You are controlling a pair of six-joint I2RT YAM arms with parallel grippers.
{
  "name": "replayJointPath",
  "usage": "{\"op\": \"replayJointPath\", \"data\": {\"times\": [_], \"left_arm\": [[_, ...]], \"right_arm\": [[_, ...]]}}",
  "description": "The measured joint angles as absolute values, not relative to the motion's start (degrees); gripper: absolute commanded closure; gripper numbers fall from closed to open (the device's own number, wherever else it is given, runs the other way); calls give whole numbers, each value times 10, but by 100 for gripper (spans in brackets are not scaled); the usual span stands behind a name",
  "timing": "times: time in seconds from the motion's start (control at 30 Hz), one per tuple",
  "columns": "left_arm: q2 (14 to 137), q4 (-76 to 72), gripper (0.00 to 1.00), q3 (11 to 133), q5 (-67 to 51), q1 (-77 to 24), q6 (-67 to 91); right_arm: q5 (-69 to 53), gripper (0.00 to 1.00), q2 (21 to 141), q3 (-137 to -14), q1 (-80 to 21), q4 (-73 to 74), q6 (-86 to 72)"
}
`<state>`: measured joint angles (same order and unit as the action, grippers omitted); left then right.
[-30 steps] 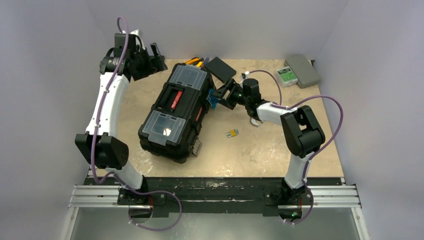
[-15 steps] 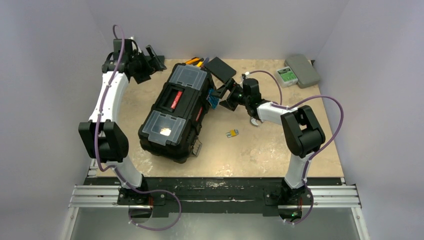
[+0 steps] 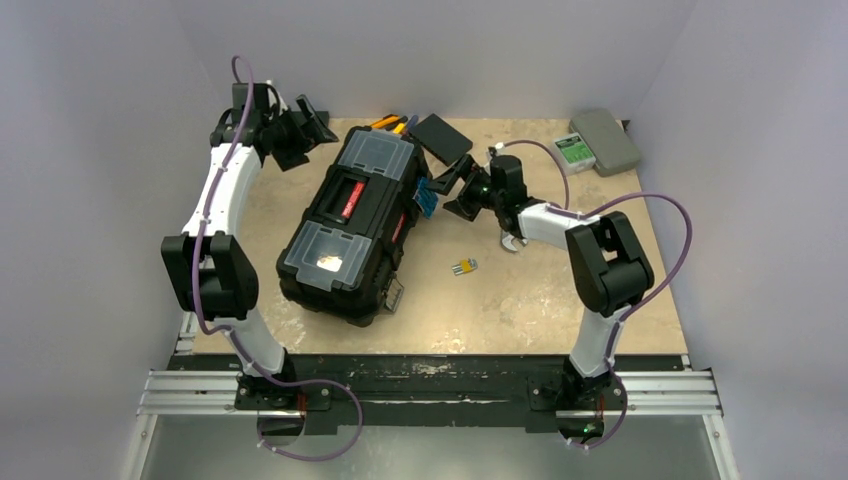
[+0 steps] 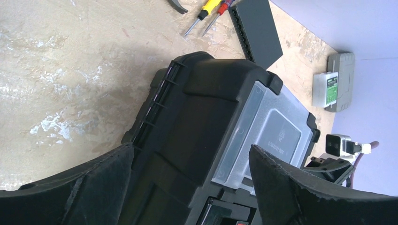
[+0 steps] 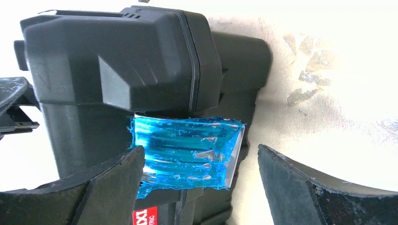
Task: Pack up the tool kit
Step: Close the toolbox at the center of the board.
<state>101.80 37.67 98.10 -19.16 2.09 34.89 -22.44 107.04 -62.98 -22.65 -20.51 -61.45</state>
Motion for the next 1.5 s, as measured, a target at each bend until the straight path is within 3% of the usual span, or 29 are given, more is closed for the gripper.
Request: {"op": "replayJointPath", "data": {"times": [0.2, 0.43, 0.47, 0.57, 0.63, 0.97, 1.13, 1.5], "left_arm": [[1022, 373, 11, 976, -196, 24, 349], [1023, 352, 7, 946, -196, 25, 349], [1023, 345, 6, 933, -196, 25, 349], [1021, 317, 0, 908, -206, 27, 356], [1014, 300, 0, 893, -205, 27, 358], [1002, 286, 0, 871, -149, 32, 365], [963, 270, 0, 797, -101, 58, 384], [852, 184, 0, 680, -25, 89, 425]], "right_arm": [[-226, 13, 1049, -620, -211, -200, -610], [-157, 32, 1014, -641, -199, -64, -541], [-132, 37, 1009, -651, -201, -28, -528], [-76, 67, 993, -670, -211, 47, -499], [-50, 98, 985, -677, -218, 79, -491], [22, 100, 981, -685, -236, 156, -484], [57, 100, 968, -685, -238, 173, -487], [112, 100, 833, -623, -232, 149, -507]]}}
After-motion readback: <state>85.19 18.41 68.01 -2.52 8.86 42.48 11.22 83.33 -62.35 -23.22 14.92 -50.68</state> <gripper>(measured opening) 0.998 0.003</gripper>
